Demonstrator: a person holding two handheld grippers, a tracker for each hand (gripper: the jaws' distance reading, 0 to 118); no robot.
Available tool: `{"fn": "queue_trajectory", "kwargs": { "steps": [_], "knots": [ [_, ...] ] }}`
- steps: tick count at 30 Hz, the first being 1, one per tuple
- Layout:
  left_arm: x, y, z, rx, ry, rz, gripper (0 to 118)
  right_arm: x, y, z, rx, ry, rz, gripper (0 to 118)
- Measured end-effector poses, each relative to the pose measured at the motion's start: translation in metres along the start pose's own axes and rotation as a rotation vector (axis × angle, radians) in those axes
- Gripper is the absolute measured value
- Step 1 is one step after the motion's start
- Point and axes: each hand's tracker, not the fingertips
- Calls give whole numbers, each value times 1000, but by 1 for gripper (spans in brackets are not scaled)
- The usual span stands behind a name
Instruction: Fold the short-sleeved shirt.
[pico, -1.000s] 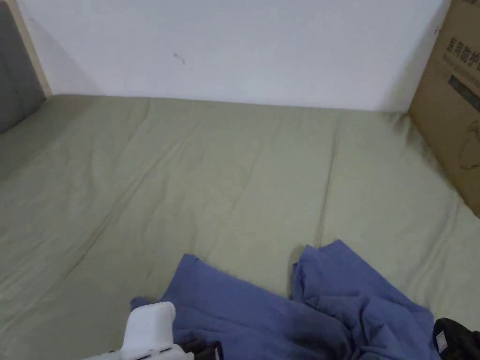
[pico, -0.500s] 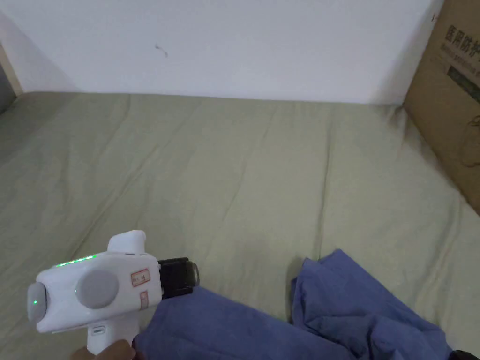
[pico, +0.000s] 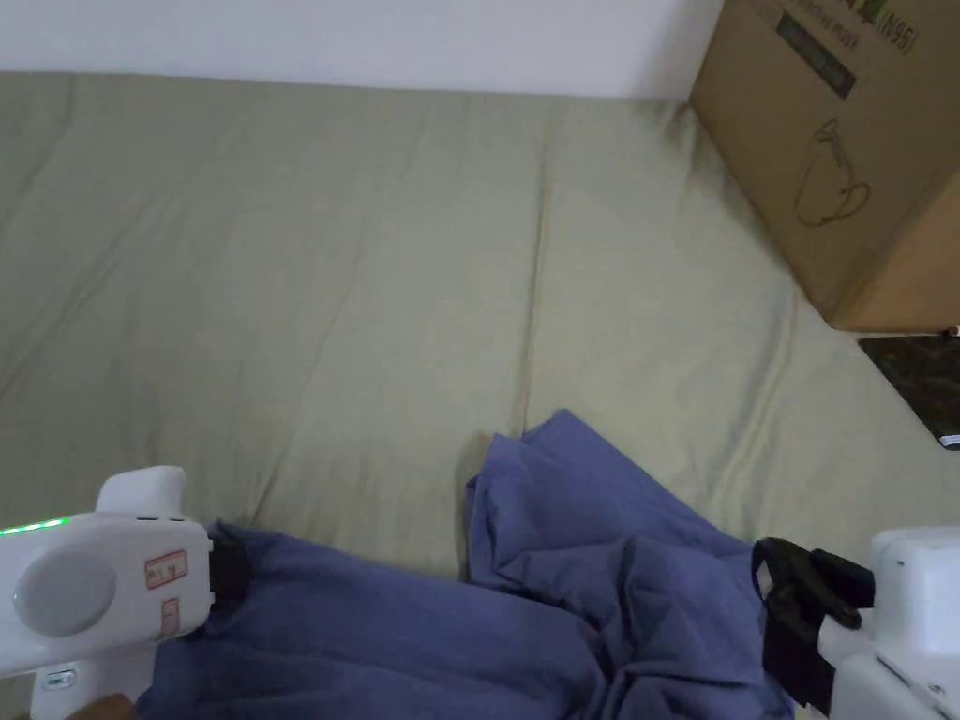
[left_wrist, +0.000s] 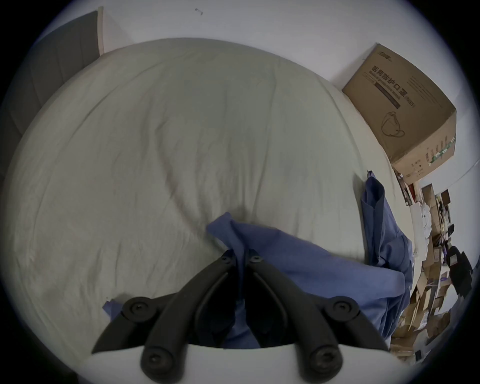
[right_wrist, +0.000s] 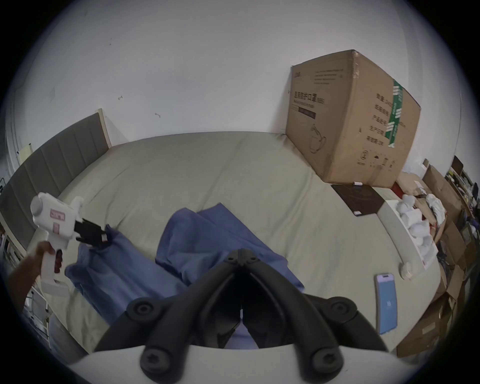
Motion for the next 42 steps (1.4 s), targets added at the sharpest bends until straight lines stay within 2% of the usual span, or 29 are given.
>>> {"fn": "queue_trajectory", "kwargs": {
  "steps": [1,2,4,6,7,9,11,15,18,20,21,22,24,25,27,29,31,36,42],
  "knots": [
    [0,-1,-6,-3,1,3,5,0,6,-8,-1,18,-7,0],
    [1,-3,-10,-6,5,0,5,1,10,-17,-11,41,-13,7],
    [5,-6,-13,13,30,-22,5,-3,20,-42,-58,91,-3,36],
    [14,-13,-10,52,75,-92,5,-10,28,-71,-121,148,18,74],
    [20,-17,-10,73,99,-133,5,-16,31,-85,-144,187,28,83],
    [22,-23,-14,108,142,-202,5,-28,37,-110,-164,280,36,83],
    [28,-27,-15,127,170,-235,5,-40,41,-135,-169,320,57,84],
    [20,-27,-15,130,143,-184,5,-58,48,-180,-217,253,140,84],
    [9,-23,-14,117,81,-101,5,-66,45,-205,-311,307,170,84],
    [5,-21,-15,112,68,-85,5,-77,39,-217,-345,302,227,84],
    [4,-20,-15,110,69,-88,5,-82,35,-222,-359,295,264,80],
    [5,-20,-15,109,69,-93,5,-90,30,-229,-381,286,302,56],
    [7,-20,-15,107,77,-109,5,-100,23,-232,-381,261,353,25],
    [8,-21,-15,108,81,-110,5,-100,22,-225,-326,245,346,11],
    [9,-22,-15,114,88,-106,5,-95,24,-213,-293,254,330,11],
    [9,-20,-12,115,88,-90,5,-82,31,-203,-284,289,223,11],
    [6,-16,-2,105,60,-38,5,-68,43,-189,-277,290,167,11],
    [-3,-6,32,127,8,67,5,-36,64,-143,-207,270,125,11],
    [5,7,95,242,0,-22,5,-1,93,-81,-122,295,49,11]
  ]
}}
